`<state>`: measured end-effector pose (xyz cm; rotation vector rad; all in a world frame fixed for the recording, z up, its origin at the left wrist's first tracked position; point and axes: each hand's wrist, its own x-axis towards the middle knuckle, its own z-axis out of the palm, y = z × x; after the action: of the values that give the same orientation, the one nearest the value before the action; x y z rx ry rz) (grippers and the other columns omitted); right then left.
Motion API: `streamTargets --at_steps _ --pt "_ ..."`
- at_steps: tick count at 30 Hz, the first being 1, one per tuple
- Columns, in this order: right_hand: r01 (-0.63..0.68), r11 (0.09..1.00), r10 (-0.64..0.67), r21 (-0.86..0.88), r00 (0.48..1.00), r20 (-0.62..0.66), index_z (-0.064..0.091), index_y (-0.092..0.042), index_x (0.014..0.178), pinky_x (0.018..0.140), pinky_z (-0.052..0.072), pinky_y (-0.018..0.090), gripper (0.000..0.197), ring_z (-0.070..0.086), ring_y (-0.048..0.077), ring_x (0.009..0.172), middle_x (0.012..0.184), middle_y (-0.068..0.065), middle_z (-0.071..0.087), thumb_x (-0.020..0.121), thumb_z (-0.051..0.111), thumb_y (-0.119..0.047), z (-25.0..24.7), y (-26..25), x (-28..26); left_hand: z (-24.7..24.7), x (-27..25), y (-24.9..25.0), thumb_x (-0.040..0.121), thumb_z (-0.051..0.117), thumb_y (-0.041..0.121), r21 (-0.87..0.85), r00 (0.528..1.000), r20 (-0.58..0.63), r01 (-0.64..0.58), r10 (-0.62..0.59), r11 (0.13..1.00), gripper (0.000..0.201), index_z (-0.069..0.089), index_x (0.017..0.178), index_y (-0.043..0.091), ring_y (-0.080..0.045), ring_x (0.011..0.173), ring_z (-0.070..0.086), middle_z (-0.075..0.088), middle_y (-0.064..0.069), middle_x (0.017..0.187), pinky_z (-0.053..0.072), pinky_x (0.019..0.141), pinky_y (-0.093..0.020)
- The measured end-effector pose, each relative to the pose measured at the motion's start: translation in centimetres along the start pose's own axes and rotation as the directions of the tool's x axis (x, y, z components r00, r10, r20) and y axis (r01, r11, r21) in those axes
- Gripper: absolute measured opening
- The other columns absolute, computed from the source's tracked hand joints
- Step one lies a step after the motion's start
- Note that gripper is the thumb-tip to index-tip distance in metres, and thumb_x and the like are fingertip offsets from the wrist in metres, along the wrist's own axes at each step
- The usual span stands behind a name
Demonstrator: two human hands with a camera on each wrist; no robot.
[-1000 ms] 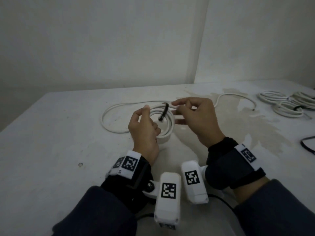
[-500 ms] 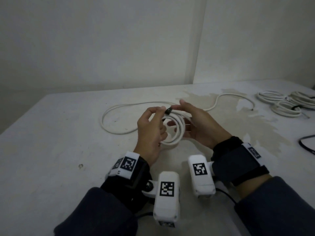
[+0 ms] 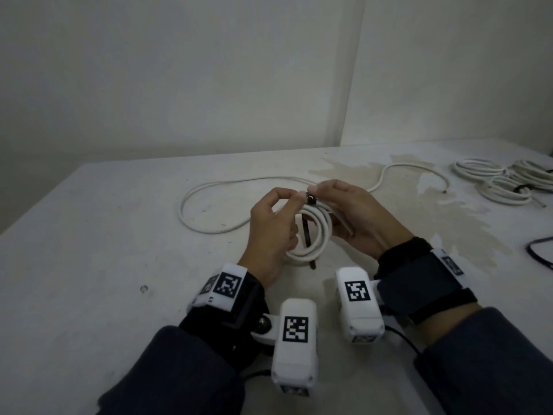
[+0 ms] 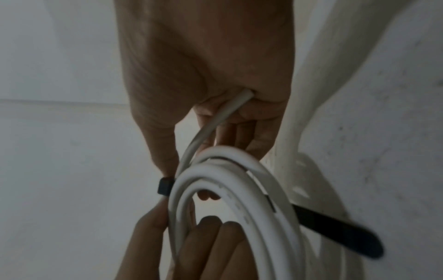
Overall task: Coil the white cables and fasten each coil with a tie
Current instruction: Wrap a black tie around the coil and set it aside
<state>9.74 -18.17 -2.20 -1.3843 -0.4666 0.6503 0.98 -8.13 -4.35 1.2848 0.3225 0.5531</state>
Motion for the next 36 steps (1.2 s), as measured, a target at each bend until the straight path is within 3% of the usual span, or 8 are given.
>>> streamTargets --at_steps 6,9,15,19,23,27,33,36 --pt "0.144 0.99 -0.144 0.014 0.989 0.041 0.066 -0.016 0.114 0.074 0.052 0.017 0.035 0.07 0.012 0.089 0.098 0.002 0.075 0.081 0.068 -0.002 -1.1 -0.4 -0.3 0.0 0.2 -0.2 0.093 0.06 0.021 -0.008 0.995 -0.096 0.007 -0.007 1.0 0.018 0.055 0.076 0.018 -0.005 0.036 0.025 0.033 0.009 0.043 0.022 0.036 -0.017" --pt "0.287 0.955 -0.284 -0.072 0.958 0.042 0.069 -0.006 0.104 0.062 0.05 0.012 0.035 0.071 0.012 0.075 0.082 0.005 0.075 0.073 0.071 0.01 -0.7 -0.6 -0.7 -0.1 0.4 -0.2 0.093 0.06 0.024 -0.037 0.991 -0.135 0.007 -0.012 0.999 0.018 0.055 0.078 0.015 -0.005 0.035 0.025 0.033 0.009 0.041 0.023 0.035 -0.016" --pt "0.45 0.837 -0.458 -0.31 0.888 0.051 0.073 -0.006 0.085 0.08 0.057 0.039 0.028 0.068 0.021 0.079 0.075 0.013 0.069 0.062 0.082 0.008 0.1 -0.2 -0.4 -0.2 0.4 -0.1 0.094 0.057 0.022 -0.197 0.983 -0.152 0.072 -0.103 0.978 0.02 0.049 0.078 0.015 -0.004 0.033 0.022 0.029 0.01 0.041 0.02 0.033 -0.015" --pt "0.495 0.764 -0.52 -0.413 0.852 0.061 0.071 -0.005 0.079 0.072 0.053 0.023 0.024 0.066 0.013 0.068 0.066 0.008 0.068 0.061 0.085 0.003 0.2 -0.3 -0.5 -0.1 0.5 0.0 0.095 0.057 0.023 -0.215 0.982 -0.152 0.078 -0.112 0.973 0.02 0.05 0.077 0.015 -0.004 0.033 0.023 0.029 0.009 0.042 0.021 0.033 -0.015" --pt "0.434 0.768 -0.486 -0.471 0.874 0.012 0.061 -0.009 0.08 0.069 0.056 0.036 0.034 0.061 0.015 0.057 0.054 0.002 0.062 0.06 0.083 0.007 0.3 -0.3 -0.4 0.1 0.4 0.0 0.095 0.057 0.022 -0.164 0.992 -0.105 0.054 -0.071 0.985 0.021 0.048 0.077 0.015 -0.005 0.036 0.021 0.026 0.008 0.044 0.02 0.035 -0.017" --pt "0.37 0.805 -0.442 -0.463 0.895 -0.054 0.048 -0.013 0.097 0.06 0.051 0.034 0.054 0.046 0.016 0.056 0.055 -0.004 0.041 0.06 0.084 0.002 0.1 -0.2 -0.2 0.1 0.4 0.2 0.094 0.058 0.018 -0.184 0.991 -0.112 0.047 -0.068 0.982 0.023 0.047 0.074 0.016 -0.005 0.036 0.021 0.026 0.008 0.043 0.019 0.035 -0.017" --pt "0.211 0.83 -0.252 -0.517 0.968 -0.01 0.045 -0.019 0.108 0.066 0.056 0.049 0.045 0.066 0.042 0.076 0.088 0.023 0.065 0.075 0.072 -0.006 0.5 0.4 0.0 0.5 0.3 0.1 0.094 0.057 0.017 -0.2 0.991 -0.123 0.023 -0.048 0.979 0.024 0.047 0.072 0.016 -0.005 0.034 0.022 0.027 0.009 0.04 0.02 0.034 -0.016" --pt "0.219 0.852 -0.234 -0.475 0.972 0.029 0.051 -0.012 0.107 0.065 0.058 0.049 0.035 0.071 0.035 0.068 0.089 0.024 0.069 0.079 0.07 -0.001 0.8 0.3 -0.1 0.5 0.4 -0.1 0.095 0.056 0.019 -0.225 0.985 -0.161 0.019 -0.056 0.974 0.021 0.049 0.075 0.015 -0.004 0.032 0.025 0.029 0.01 0.038 0.023 0.034 -0.014"
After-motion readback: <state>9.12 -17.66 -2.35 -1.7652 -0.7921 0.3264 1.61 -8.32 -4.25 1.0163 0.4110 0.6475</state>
